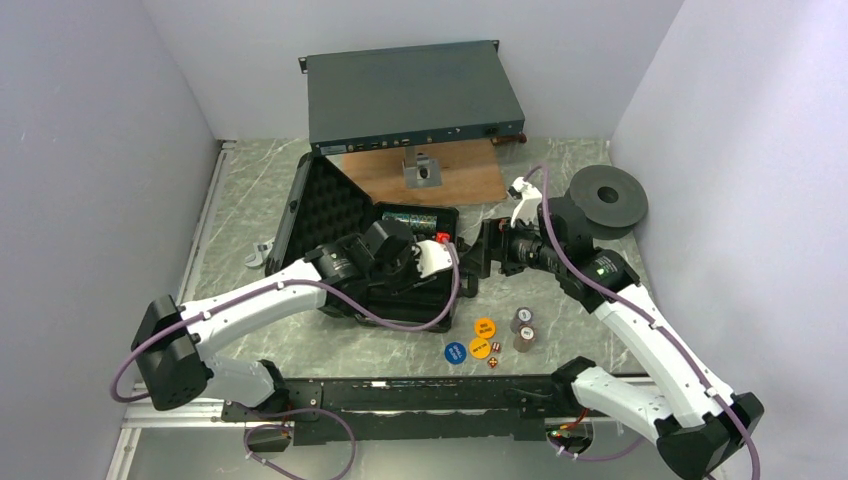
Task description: Pack up texas hold em set
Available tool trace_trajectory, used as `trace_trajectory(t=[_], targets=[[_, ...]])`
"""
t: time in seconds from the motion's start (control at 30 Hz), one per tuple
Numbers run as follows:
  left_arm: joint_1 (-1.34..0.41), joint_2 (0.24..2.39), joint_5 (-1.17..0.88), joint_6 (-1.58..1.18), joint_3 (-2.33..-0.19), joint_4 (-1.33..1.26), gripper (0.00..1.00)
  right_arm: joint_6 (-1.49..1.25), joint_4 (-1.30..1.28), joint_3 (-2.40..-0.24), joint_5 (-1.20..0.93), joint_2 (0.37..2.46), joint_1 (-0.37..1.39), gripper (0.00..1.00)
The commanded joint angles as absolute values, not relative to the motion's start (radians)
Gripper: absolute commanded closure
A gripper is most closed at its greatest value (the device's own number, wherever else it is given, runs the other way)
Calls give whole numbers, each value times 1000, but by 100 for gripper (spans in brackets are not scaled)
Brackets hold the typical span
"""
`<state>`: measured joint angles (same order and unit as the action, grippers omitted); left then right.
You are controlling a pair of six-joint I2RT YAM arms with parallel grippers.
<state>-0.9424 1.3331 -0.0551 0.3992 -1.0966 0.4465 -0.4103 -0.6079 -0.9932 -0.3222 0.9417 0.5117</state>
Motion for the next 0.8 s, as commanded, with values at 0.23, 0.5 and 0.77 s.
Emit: trace_trajectory(t=[0.23, 0.5, 0.77], targets=[[-941, 1320, 11, 475, -1072, 444, 100, -405, -609, -994, -274, 934, 514, 11], [-933, 1319, -56, 504, -1034, 493, 100, -404, -599, -993, -276, 962, 514, 11], [-847, 1354, -200, 483, -1008, 476, 100, -399, -592, -986, -290, 986, 514, 11]])
